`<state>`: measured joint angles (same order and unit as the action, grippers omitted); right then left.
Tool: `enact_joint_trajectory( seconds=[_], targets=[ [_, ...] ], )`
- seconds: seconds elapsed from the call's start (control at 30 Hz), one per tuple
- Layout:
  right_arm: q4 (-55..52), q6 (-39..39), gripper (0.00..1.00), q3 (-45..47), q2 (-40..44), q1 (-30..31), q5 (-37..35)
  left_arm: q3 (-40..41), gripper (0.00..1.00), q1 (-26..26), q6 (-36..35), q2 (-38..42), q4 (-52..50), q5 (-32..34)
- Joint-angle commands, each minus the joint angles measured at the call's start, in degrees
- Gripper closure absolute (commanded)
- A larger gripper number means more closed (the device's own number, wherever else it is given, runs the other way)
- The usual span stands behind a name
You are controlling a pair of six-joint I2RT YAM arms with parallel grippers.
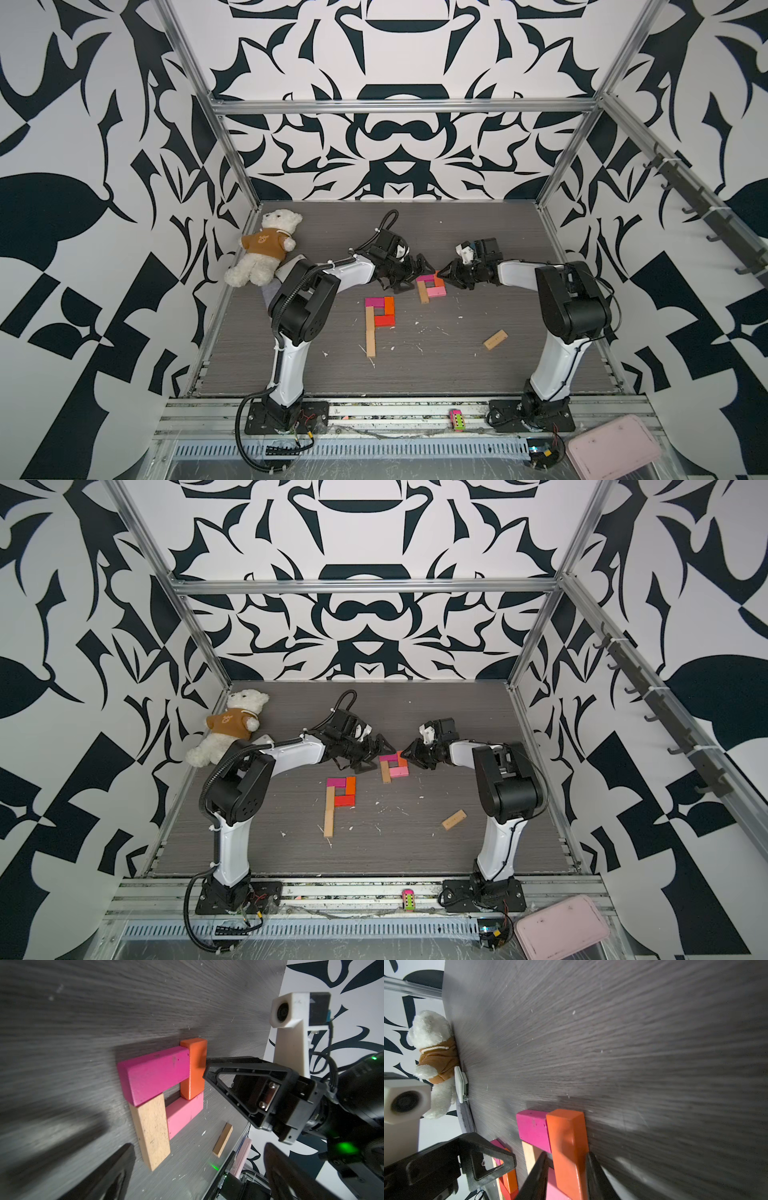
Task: Assemble the letter p with building blocks
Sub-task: Adjust the building block at the center of the board.
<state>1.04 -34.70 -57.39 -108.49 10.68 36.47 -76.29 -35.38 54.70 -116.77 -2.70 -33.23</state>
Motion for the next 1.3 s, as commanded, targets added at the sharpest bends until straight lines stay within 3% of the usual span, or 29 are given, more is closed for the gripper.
enact_joint_trajectory(
  seconds=[0.0, 0.83, 1.27],
  targets=[
    [-1.2, 1.0, 0.68, -1.1, 0.2, 0.6, -0.9, -0.9, 0.01, 0.2, 0.7, -1.2, 0.5, -0.3],
    [-10.4, 5.8, 0.76, -3.3, 1.0, 1.5, -6.9, -5.2, 0.01, 1.3, -1.6, -3.7, -1.8, 0.2],
    [-9.6, 3.8, 0.71, -7.0, 3.6, 1.5, -2.1, -7.1, 0.01, 2.2, -7.8, 0.0, -7.3, 1.3]
  ],
)
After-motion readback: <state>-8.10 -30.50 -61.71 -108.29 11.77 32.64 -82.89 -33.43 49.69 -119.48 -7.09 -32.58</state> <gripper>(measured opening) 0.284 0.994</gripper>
